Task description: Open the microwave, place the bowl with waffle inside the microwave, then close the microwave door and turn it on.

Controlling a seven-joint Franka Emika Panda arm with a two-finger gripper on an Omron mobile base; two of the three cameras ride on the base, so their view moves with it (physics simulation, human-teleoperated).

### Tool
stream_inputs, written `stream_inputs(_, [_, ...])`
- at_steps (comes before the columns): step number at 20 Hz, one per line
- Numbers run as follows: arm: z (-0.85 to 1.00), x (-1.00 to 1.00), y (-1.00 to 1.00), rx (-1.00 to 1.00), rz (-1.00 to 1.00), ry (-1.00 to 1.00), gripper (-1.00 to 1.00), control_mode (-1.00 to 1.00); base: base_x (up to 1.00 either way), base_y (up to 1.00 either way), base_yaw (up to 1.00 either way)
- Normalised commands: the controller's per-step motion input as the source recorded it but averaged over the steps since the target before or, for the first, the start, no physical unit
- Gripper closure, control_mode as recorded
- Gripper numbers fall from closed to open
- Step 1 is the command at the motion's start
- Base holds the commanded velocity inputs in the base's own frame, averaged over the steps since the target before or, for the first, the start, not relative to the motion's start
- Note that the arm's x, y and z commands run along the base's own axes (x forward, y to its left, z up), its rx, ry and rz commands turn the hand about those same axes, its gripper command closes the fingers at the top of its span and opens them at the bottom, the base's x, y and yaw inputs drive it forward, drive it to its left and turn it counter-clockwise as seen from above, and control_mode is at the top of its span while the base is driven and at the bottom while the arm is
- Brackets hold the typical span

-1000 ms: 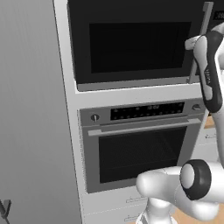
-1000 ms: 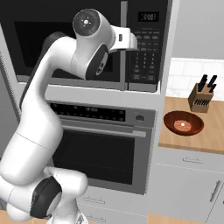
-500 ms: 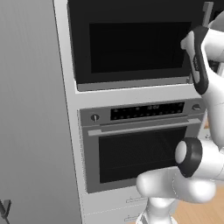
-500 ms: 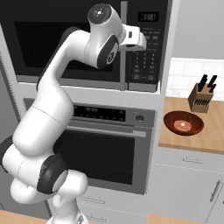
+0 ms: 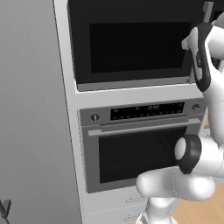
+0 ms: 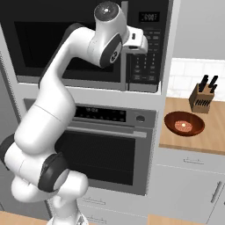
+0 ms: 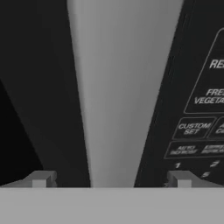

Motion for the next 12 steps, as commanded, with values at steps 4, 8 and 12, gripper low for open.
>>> stream_inputs(4, [-0.18,0.0,0.0,0.07,0.0,-0.04,-1.0,-1.0,0.0,0.0,0.0])
stream_inputs(8, [-0.08,0.0,0.0,0.03,0.0,-0.01,1.0,-1.0,0.0,0.0,0.0])
stream_inputs(12, [0.0,0.05,0.0,0.0,0.0,0.0,1.0,-1.0,0.0,0.0,0.0])
